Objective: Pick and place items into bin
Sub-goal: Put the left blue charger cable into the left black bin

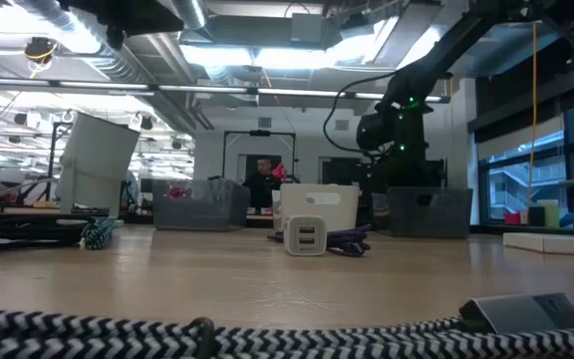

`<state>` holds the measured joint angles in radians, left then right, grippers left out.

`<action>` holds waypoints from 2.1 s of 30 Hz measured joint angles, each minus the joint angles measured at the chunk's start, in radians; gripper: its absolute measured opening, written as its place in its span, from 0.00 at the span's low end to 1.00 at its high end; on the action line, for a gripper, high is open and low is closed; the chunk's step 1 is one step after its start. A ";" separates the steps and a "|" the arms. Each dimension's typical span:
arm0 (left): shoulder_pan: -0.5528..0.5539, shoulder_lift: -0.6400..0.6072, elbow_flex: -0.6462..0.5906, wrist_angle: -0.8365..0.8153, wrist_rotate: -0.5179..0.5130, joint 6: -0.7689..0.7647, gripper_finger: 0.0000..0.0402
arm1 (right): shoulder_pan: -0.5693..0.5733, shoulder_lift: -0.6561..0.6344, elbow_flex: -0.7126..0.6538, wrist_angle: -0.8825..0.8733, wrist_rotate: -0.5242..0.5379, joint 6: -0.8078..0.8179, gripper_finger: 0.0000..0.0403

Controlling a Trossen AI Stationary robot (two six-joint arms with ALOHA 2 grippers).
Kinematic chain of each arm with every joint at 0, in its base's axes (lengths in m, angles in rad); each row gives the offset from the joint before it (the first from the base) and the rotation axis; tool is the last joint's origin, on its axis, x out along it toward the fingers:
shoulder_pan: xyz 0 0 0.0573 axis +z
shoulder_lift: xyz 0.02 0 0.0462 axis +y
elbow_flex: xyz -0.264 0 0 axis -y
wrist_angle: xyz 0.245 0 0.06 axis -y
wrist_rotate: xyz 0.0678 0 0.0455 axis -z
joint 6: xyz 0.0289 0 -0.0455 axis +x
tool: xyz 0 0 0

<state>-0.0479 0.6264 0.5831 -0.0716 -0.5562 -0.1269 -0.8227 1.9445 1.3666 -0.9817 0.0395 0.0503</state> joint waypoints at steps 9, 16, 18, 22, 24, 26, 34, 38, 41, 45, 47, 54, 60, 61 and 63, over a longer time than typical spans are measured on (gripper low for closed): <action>0.000 0.027 0.000 -0.008 -0.083 -0.036 0.16 | 0.000 -0.155 0.009 -0.079 0.000 0.063 0.51; 0.000 0.059 0.000 -0.007 -0.073 -0.036 0.30 | 0.055 -0.495 0.009 -0.134 0.003 0.186 0.40; 0.000 0.066 0.000 -0.007 -0.052 -0.035 0.31 | 0.094 -0.619 0.009 -0.138 0.002 0.239 0.37; 0.000 0.074 0.000 -0.006 -0.031 -0.051 0.30 | 0.228 -0.859 0.006 -0.132 0.040 0.383 0.28; 0.000 0.075 0.000 -0.006 -0.028 -0.052 0.29 | 0.323 -0.959 -0.017 -0.113 0.085 0.471 0.22; 0.000 0.080 0.000 -0.004 -0.033 -0.058 0.29 | 0.424 -1.040 -0.059 -0.076 0.116 0.552 0.15; -0.005 0.216 0.115 -0.225 -0.069 -0.046 0.28 | 0.757 -1.174 -0.428 0.258 0.135 0.693 0.02; -0.006 0.349 0.305 -0.544 -0.069 -0.085 0.28 | 0.858 -1.166 -0.622 0.474 0.135 0.758 0.01; -0.003 0.440 0.444 -0.740 -0.068 -0.192 0.27 | 0.911 -1.148 -0.741 0.668 0.135 0.789 0.01; 0.003 0.551 0.594 -0.948 -0.041 -0.443 0.27 | 0.954 -1.111 -0.843 0.804 0.135 0.836 0.01; 0.005 0.601 0.645 -1.036 -0.018 -0.627 0.26 | 0.972 -1.091 -0.865 0.791 0.135 0.839 0.01; 0.015 0.743 0.684 -1.223 0.066 -1.099 0.22 | 1.004 -1.052 -0.881 0.768 0.089 0.752 0.01; 0.031 0.861 0.684 -1.284 0.224 -1.378 0.21 | 1.004 -1.052 -0.881 0.760 0.060 0.622 0.01; 0.032 0.876 0.684 -1.283 0.243 -1.400 0.21 | 1.004 -1.052 -0.881 0.759 0.057 0.607 0.01; 0.032 0.907 0.684 -1.287 0.280 -1.433 0.21 | 1.004 -1.052 -0.881 0.753 0.046 0.575 0.01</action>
<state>-0.0158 1.5331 1.2671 -1.3584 -0.2759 -1.5601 0.1810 0.8925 0.4854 -0.2285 0.0855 0.6250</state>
